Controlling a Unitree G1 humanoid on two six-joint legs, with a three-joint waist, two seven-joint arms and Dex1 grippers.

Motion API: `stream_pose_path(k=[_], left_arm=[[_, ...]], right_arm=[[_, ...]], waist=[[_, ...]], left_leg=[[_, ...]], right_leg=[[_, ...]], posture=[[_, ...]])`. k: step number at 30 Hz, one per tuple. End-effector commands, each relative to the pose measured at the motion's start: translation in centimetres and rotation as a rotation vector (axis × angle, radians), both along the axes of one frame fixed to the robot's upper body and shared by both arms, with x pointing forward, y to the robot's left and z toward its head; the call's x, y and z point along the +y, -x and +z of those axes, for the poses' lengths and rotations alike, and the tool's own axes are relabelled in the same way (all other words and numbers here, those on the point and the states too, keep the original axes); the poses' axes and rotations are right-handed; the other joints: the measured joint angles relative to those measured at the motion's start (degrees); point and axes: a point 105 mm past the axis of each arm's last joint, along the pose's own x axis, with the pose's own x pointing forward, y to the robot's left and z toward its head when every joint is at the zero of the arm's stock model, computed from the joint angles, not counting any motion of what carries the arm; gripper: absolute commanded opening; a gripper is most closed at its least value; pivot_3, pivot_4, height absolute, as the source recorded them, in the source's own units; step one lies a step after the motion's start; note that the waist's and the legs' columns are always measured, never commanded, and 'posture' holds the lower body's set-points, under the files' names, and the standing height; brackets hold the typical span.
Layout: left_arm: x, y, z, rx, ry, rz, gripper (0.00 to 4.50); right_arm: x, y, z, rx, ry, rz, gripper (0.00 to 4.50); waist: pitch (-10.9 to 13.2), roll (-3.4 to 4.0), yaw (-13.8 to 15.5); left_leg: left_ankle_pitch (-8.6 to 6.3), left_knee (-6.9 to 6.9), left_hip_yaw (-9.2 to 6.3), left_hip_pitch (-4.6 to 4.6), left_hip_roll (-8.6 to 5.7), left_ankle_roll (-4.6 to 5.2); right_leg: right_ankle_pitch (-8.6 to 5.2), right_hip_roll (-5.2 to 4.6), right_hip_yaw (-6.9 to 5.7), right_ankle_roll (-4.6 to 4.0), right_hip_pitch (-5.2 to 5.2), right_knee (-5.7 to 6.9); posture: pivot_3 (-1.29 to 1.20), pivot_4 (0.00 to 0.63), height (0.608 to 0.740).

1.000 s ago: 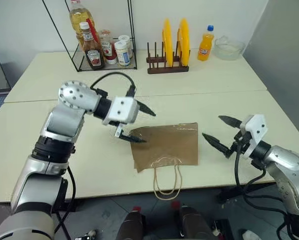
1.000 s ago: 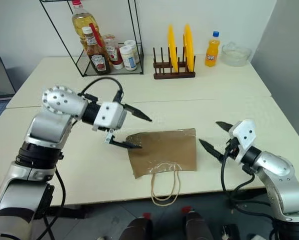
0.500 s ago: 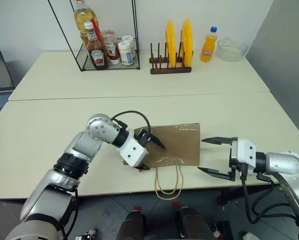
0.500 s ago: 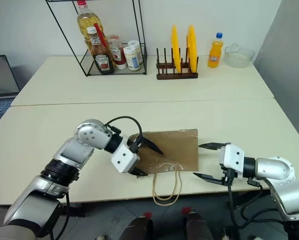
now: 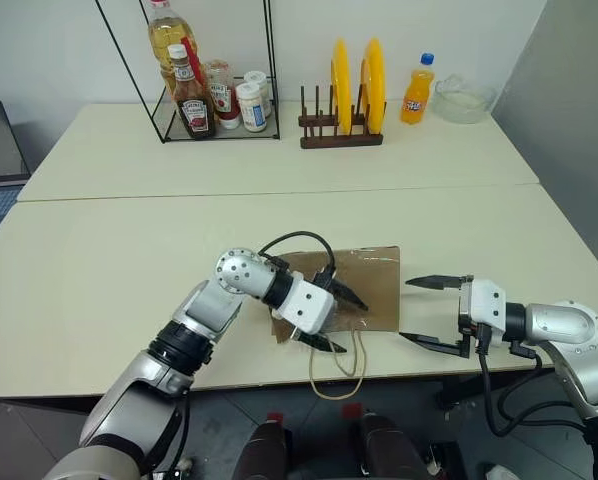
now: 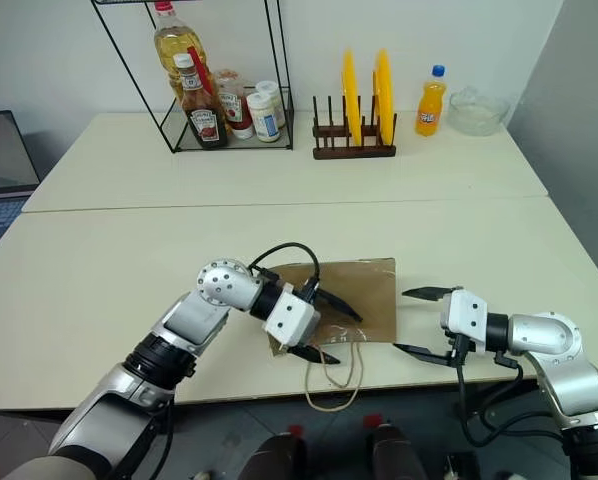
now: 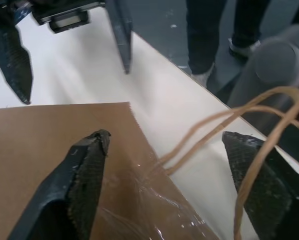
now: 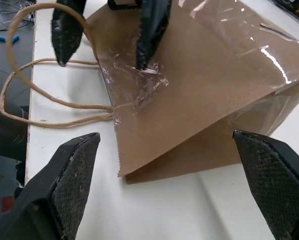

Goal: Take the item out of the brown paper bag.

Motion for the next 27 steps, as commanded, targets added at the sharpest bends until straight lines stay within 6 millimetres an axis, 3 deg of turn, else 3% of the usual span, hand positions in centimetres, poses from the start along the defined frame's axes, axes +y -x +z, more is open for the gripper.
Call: stream_pose_path(k=[1, 10, 13, 16, 21, 27], left_arm=[[-0.6, -0.3, 2.7, 0.045, 0.113, 0.068, 3.06], [-1.4, -2.3, 6.0, 0.153, 0.263, 0.236, 1.80], [-1.3, -2.9, 6.6, 0.179, 0.295, 0.275, 1.11], [-1.1, -3.4, 6.8, 0.195, 0.312, 0.312, 0.05], [-1.1, -4.3, 7.4, 0.210, 0.338, 0.363, 0.02], [-0.9, -4.6, 7.4, 0.208, 0.339, 0.385, 0.02]], right_arm=[[0.5, 1.1, 0.1, -0.059, 0.040, 0.085, 4.50], [1.3, 3.1, -1.5, -0.272, 0.127, 0.301, 4.50], [1.5, 3.2, -2.1, -0.391, 0.159, 0.361, 4.50], [2.2, 2.7, -2.7, -0.529, 0.181, 0.417, 4.50], [3.4, 1.5, -3.5, -0.694, 0.194, 0.473, 4.50], [5.9, 0.6, -2.5, -0.839, 0.119, 0.506, 4.50]], waist=[[0.00, 0.00, 0.01], [0.00, 0.00, 0.01], [0.00, 0.00, 0.01], [0.00, 0.00, -0.09], [0.00, 0.00, -0.04], [0.00, 0.00, -0.05]], left_leg=[[0.00, 0.00, 0.00, 0.00, 0.00, 0.00], [0.00, 0.01, 0.01, 0.07, 0.00, -0.01], [0.00, 0.00, 0.04, 0.09, 0.00, -0.01], [0.01, 0.00, 0.11, 0.16, 0.03, -0.02], [0.07, -0.01, 0.11, 0.19, 0.06, -0.13], [0.14, -0.01, 0.11, 0.21, 0.06, -0.26]], right_leg=[[0.00, 0.00, 0.00, 0.00, 0.00, 0.00], [0.00, 0.00, -0.01, 0.00, 0.06, 0.00], [0.00, 0.00, 0.01, 0.00, 0.07, -0.01], [0.00, 0.01, 0.05, 0.00, 0.08, 0.00], [0.00, 0.04, 0.07, 0.00, 0.08, 0.03], [0.01, 0.03, 0.13, -0.01, 0.08, 0.03]], posture=[[0.00, 0.150, 0.740], [0.00, 0.150, 0.740], [0.00, 0.150, 0.740], [0.00, 0.150, 0.740], [0.00, 0.150, 0.740], [0.00, 0.150, 0.740]])
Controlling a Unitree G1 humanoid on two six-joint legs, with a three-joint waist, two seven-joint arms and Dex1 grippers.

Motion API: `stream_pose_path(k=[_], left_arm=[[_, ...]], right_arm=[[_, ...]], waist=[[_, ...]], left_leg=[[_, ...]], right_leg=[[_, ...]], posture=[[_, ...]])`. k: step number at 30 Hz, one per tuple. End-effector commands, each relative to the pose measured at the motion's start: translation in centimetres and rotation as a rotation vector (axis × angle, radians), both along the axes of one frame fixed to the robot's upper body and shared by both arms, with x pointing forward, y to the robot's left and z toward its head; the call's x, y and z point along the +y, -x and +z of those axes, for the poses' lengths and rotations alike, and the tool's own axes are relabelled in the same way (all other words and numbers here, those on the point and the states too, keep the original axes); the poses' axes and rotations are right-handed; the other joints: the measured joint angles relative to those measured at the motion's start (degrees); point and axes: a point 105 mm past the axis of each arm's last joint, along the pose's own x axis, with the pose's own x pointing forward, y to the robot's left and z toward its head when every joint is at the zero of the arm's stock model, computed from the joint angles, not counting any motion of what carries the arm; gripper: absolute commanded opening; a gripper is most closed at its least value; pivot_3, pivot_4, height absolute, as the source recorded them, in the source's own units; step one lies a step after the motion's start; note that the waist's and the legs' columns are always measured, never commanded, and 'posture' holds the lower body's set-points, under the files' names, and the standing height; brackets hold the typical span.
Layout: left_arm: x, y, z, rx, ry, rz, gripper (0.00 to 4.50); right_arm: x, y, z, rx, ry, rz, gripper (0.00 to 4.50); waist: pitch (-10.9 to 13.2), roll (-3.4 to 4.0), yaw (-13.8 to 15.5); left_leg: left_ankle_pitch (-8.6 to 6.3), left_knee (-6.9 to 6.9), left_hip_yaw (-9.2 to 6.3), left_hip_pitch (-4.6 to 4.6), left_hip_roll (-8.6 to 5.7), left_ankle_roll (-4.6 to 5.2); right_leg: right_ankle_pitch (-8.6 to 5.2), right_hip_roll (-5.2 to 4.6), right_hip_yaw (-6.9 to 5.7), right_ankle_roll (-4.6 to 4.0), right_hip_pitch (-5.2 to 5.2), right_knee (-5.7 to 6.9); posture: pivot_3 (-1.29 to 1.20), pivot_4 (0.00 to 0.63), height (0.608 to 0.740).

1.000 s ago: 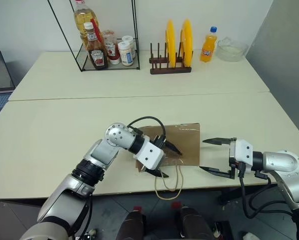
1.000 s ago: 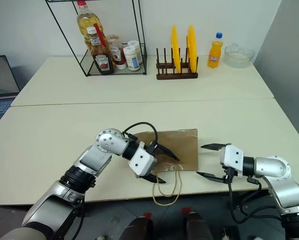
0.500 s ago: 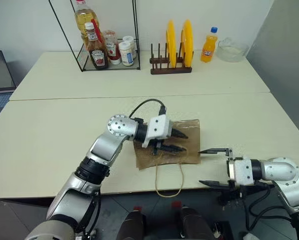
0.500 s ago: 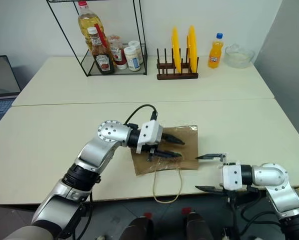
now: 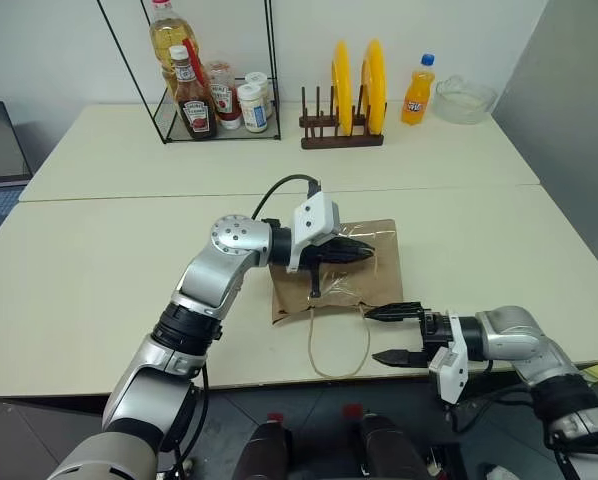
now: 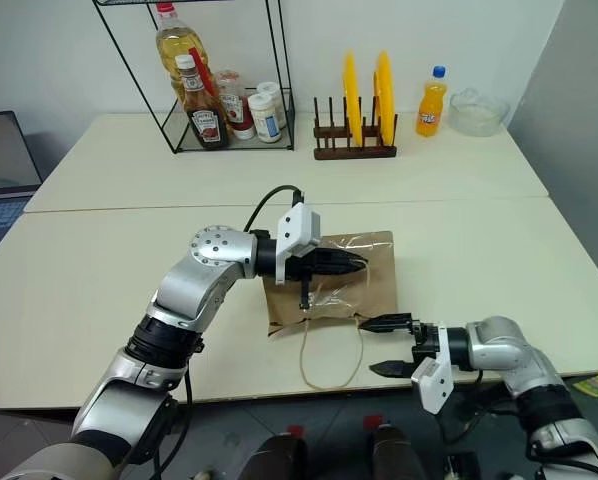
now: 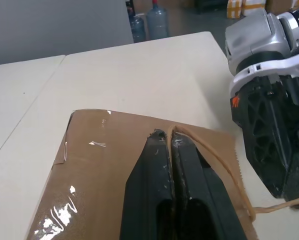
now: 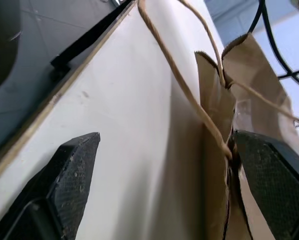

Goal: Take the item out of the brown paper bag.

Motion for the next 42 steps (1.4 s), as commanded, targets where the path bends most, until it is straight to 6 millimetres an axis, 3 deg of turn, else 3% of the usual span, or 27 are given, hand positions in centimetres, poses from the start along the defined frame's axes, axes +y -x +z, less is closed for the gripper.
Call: stream_pose_path(k=[1, 7, 9, 16, 21, 29, 33, 42], left_arm=[[0.1, -0.2, 1.5, -0.038, 0.033, 0.004, 0.02], [0.1, 0.2, 1.1, -0.033, 0.022, -0.005, 0.02], [0.1, 0.2, 1.0, -0.033, 0.021, -0.005, 0.00], [0.2, 0.0, 1.2, -0.035, 0.022, 0.003, 0.00], [0.4, -0.8, 2.0, -0.033, 0.044, 0.038, 0.00], [0.9, -3.4, 5.6, -0.004, 0.121, 0.127, 0.00], [0.8, -4.3, 7.4, -0.004, 0.159, 0.154, 0.00], [0.9, -5.9, 9.5, -0.065, 0.176, 0.188, 0.00]], right_arm=[[1.6, -0.2, 1.2, -0.089, -0.068, 0.057, 4.50], [3.4, -0.7, 1.6, -0.133, -0.098, 0.106, 4.50], [3.9, -0.9, 1.8, -0.135, -0.108, 0.123, 4.11], [4.0, -0.7, 1.5, -0.125, -0.091, 0.157, 1.68], [3.5, 0.1, -0.4, -0.051, -0.011, 0.165, 0.02], [0.3, 0.2, -6.7, 0.092, 0.374, 0.097, 0.02], [-0.4, 0.2, -7.5, 0.105, 0.430, 0.083, 0.02], [-0.5, 0.1, -7.9, 0.104, 0.452, 0.067, 0.02]], waist=[[0.00, 0.00, 0.00], [0.00, 0.00, -0.02], [0.00, 0.00, -0.05], [0.00, 0.00, -0.07], [0.00, 0.01, -0.09], [-0.10, -0.15, 0.00], [-0.13, -0.26, 0.11], [-0.22, -0.44, 0.04]], left_leg=[[0.00, 0.00, 0.00, 0.00, 0.00, -0.01], [0.01, 0.00, -0.01, 0.01, -0.02, -0.02], [0.01, 0.00, 0.00, 0.02, -0.01, -0.02], [0.01, 0.00, 0.00, 0.02, -0.02, -0.02], [0.00, 0.00, 0.01, 0.03, -0.02, 0.00], [-0.03, 0.02, 0.00, 0.09, -0.05, 0.06], [-0.13, -0.01, -0.08, 0.92, -0.31, 0.23], [-0.15, -0.12, -0.14, 1.57, -0.52, 0.24]], right_leg=[[0.00, 0.00, 0.00, 0.00, 0.00, 0.00], [0.00, -0.01, 0.05, 0.00, 0.00, 0.01], [0.00, 0.00, 0.04, 0.00, 0.00, 0.02], [0.00, 0.00, 0.06, 0.00, 0.00, 0.02], [0.00, 0.00, 0.06, 0.00, 0.00, 0.02], [0.00, -0.01, 0.02, 0.00, 0.11, 0.00], [-0.01, -0.02, -0.07, 0.01, 1.07, -0.20], [-0.04, -0.07, -0.02, 0.02, 1.72, -0.30]], posture=[[0.00, 0.150, 0.740], [0.00, 0.150, 0.740], [0.00, 0.150, 0.740], [0.00, 0.150, 0.740], [0.00, 0.150, 0.740], [0.00, 0.150, 0.740], [0.00, 0.150, 0.740], [0.00, 0.150, 0.740]])
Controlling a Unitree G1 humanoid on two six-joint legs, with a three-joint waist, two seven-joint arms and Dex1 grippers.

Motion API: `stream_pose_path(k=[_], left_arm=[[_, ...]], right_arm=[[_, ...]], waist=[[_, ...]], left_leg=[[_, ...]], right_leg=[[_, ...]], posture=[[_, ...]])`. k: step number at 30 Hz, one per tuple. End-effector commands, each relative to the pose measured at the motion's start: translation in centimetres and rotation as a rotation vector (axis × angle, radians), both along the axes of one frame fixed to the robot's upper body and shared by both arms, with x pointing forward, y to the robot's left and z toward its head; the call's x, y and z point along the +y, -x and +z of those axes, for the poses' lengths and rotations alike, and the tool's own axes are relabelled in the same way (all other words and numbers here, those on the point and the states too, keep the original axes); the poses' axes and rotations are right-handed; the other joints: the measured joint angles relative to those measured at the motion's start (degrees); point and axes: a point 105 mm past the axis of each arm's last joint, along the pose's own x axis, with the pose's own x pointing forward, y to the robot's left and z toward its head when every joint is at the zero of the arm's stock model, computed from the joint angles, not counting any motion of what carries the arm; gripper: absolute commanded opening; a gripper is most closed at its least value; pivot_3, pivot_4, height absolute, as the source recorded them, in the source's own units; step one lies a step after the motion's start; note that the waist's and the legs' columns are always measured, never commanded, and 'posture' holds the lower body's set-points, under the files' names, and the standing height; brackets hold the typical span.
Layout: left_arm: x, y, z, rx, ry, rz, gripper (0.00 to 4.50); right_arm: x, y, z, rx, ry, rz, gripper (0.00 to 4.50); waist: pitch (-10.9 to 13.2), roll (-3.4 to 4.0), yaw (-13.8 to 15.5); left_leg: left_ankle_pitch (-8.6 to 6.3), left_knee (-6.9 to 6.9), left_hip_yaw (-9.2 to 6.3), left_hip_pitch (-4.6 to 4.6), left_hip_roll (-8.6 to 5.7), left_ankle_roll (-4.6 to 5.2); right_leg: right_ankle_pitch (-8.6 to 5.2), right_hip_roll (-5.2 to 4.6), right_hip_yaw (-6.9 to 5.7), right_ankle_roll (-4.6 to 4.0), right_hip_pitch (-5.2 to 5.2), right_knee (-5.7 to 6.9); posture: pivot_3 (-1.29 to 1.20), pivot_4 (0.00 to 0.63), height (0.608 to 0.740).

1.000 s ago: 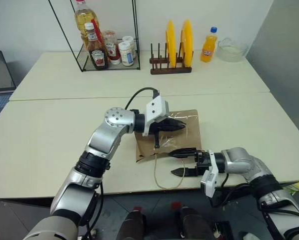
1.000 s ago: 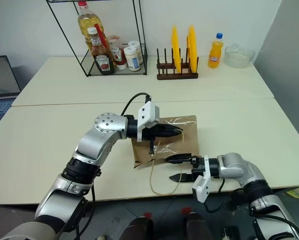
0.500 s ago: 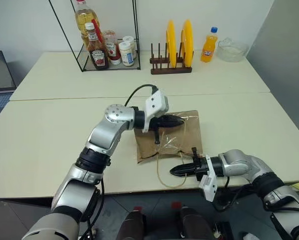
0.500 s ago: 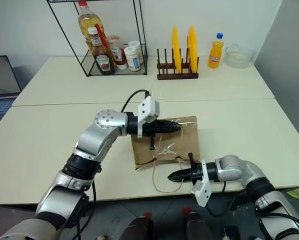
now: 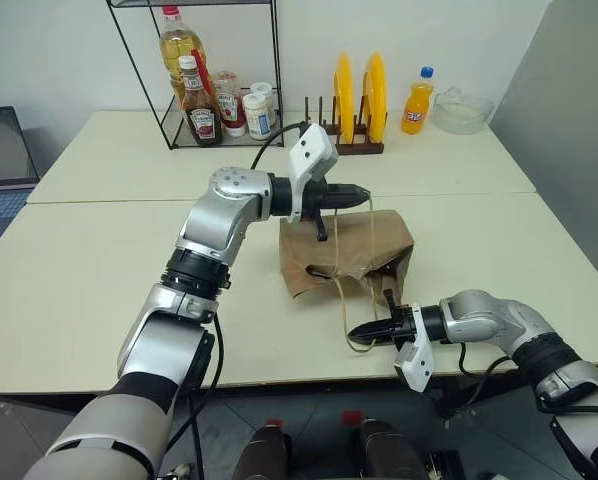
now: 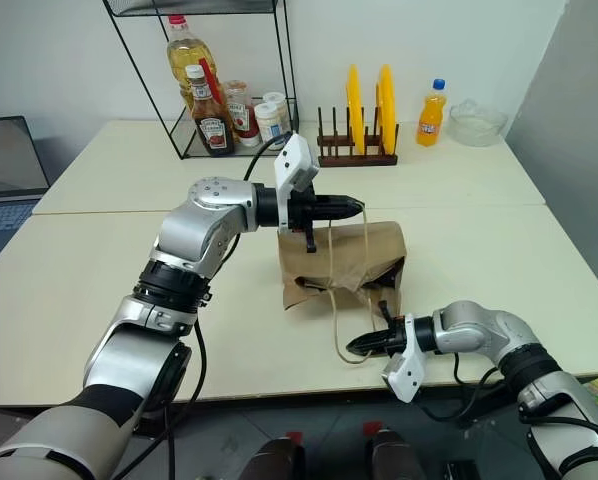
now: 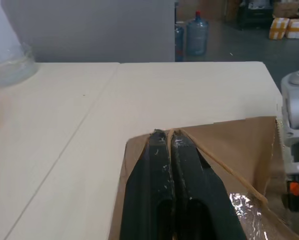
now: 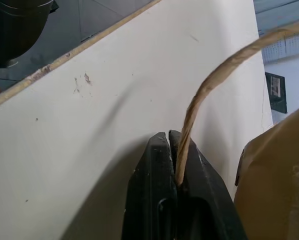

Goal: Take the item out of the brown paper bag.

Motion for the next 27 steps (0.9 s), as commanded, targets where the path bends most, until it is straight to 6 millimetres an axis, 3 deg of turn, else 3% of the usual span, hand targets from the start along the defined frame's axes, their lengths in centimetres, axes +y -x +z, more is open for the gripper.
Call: stream_pose_path(k=[1, 27], left_arm=[[0.7, -0.5, 4.7, -0.149, 0.091, 0.037, 0.00], [0.3, -1.8, 6.8, -0.237, 0.116, 0.065, 0.00]], right_arm=[[-2.5, 1.8, -5.1, 0.115, 0.229, -0.017, 0.02], [-2.8, 1.7, -5.1, 0.113, 0.242, -0.041, 0.02]], waist=[[-0.05, -0.08, 0.00], [-0.38, -0.62, 0.12]], left_leg=[[0.00, 0.00, -0.01, 0.00, 0.00, 0.00], [-0.02, -0.04, -0.21, 0.02, -0.05, 0.01]], right_leg=[[0.00, 0.00, 0.00, 0.00, 0.00, 0.00], [-0.02, -0.06, -0.09, 0.04, 0.19, -0.25]], posture=[[0.00, 0.150, 0.740], [0.00, 0.150, 0.740]])
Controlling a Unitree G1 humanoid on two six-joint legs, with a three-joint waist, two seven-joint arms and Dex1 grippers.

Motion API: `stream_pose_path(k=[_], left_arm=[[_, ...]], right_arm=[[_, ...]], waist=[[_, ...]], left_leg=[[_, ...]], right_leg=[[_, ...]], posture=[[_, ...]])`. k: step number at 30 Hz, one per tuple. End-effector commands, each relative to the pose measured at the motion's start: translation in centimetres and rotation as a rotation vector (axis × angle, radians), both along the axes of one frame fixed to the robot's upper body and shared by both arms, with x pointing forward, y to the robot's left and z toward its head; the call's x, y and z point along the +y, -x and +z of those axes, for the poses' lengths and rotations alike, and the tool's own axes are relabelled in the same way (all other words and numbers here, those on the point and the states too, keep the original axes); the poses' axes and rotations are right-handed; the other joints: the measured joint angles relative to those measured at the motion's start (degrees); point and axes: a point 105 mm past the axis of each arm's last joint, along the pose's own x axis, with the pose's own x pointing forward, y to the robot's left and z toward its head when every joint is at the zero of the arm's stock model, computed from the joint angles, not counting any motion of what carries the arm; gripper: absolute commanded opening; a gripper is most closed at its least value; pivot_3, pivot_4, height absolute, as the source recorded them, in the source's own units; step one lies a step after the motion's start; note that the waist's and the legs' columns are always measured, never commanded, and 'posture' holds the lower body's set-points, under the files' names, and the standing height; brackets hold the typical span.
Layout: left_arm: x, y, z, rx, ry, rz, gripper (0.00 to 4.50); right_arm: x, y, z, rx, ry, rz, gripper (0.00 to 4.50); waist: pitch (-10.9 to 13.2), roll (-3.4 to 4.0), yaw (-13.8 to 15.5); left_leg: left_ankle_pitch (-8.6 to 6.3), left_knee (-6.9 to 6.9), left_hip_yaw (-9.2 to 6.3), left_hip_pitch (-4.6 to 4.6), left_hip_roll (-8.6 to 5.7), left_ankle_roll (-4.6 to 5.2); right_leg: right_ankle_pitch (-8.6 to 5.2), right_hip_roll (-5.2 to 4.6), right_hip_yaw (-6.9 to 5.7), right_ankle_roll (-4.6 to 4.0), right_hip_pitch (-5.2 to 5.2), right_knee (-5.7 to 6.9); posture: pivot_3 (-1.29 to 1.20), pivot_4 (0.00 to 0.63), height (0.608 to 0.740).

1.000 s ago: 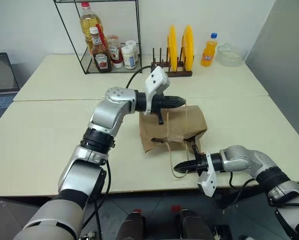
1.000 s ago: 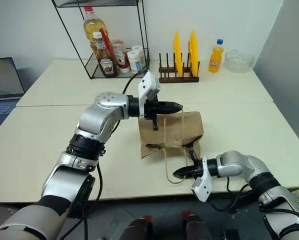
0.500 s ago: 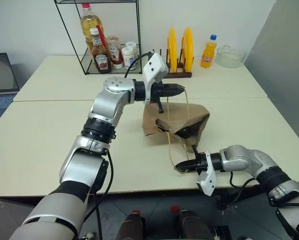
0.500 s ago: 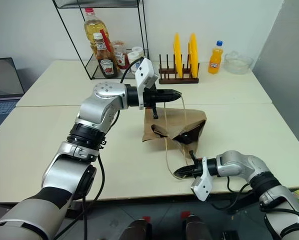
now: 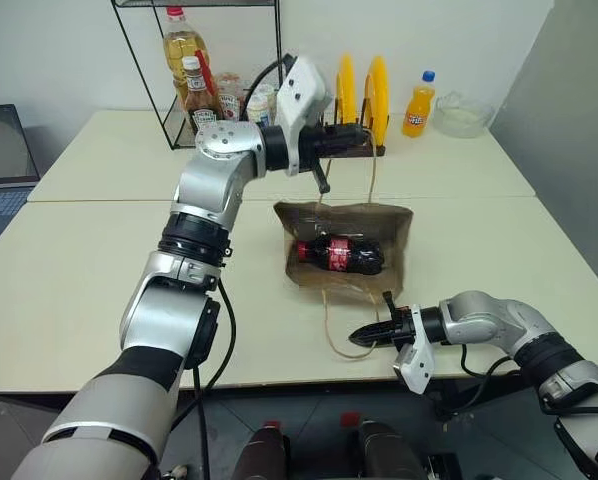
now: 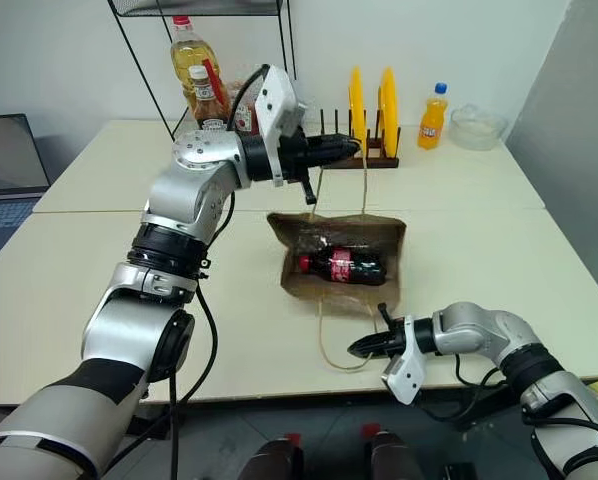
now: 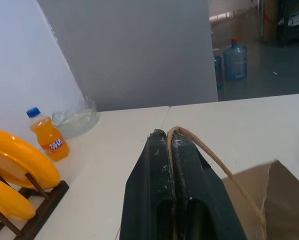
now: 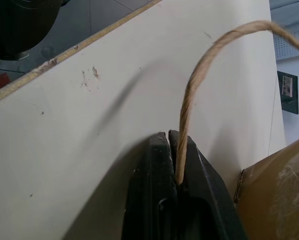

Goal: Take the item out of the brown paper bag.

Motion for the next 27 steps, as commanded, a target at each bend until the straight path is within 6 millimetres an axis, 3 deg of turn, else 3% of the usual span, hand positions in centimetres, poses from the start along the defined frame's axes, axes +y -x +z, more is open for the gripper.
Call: stream_pose_path(k=[1, 3, 6, 12, 17, 21, 27], left_arm=[[-0.1, 0.2, 1.2, -0.046, 0.015, -0.008, 0.00], [-0.1, 0.3, 1.0, -0.042, 0.011, -0.013, 0.00], [-0.1, 0.5, 0.7, -0.037, 0.005, -0.020, 0.00], [0.0, 0.8, 0.5, -0.027, 0.001, -0.037, 0.00], [0.1, 1.1, 0.4, -0.025, -0.003, -0.053, 0.00], [-0.4, 1.5, 0.6, -0.027, 0.000, -0.085, 0.00], [-0.4, 1.6, 0.9, -0.031, -0.001, -0.098, 0.00]], right_arm=[[-2.6, 1.5, -4.5, 0.114, 0.193, -0.044, 0.02], [-2.3, 1.2, -3.8, 0.126, 0.147, -0.068, 0.02], [-1.6, 1.1, -1.6, 0.160, 0.041, -0.113, 0.65], [-1.3, 1.8, 4.1, 0.203, -0.143, -0.203, 2.65], [-3.0, 2.1, 7.5, 0.203, -0.229, -0.334, 4.30], [-4.9, 1.6, 10.0, 0.311, -0.292, -0.517, 4.44], [-1.5, 1.9, 15.8, 0.651, -0.566, -0.543, 4.44]], waist=[[0.00, -0.02, 0.00], [0.00, -0.02, 0.00], [0.04, 0.05, 0.07], [0.19, 0.27, -0.01], [0.25, 0.36, 0.04], [0.27, 0.38, 0.06], [0.35, 0.47, -0.24]], left_leg=[[0.00, 0.00, -0.01, 0.00, -0.01, 0.00], [0.00, -0.01, -0.04, 0.00, -0.01, 0.01], [-0.01, -0.01, -0.09, -0.04, 0.00, 0.01], [-0.11, -0.05, -0.26, -0.17, 0.03, 0.14], [-0.12, 0.06, -0.42, -0.78, 0.04, 0.17], [-0.12, 0.08, -0.48, -1.01, 0.03, 0.17], [-0.12, 0.05, -0.52, -1.01, 0.09, 0.17]], right_leg=[[0.00, 0.00, -0.01, 0.00, 0.00, 0.00], [0.00, 0.01, -0.02, 0.01, 0.00, -0.01], [-0.01, -0.01, -0.02, 0.01, -0.01, 0.00], [-0.15, -0.15, 0.11, 0.23, -0.14, 0.00], [-0.17, -0.17, 0.05, 0.27, -0.73, 0.11], [-0.17, -0.17, -0.01, 0.27, -0.96, 0.19], [-0.17, -0.12, -0.01, 0.26, -0.97, 0.18]], posture=[[0.00, 0.150, 0.740], [0.00, 0.150, 0.740], [0.00, 0.150, 0.740], [0.00, 0.150, 0.740], [0.00, 0.150, 0.740], [0.00, 0.150, 0.740], [0.00, 0.150, 0.740]])
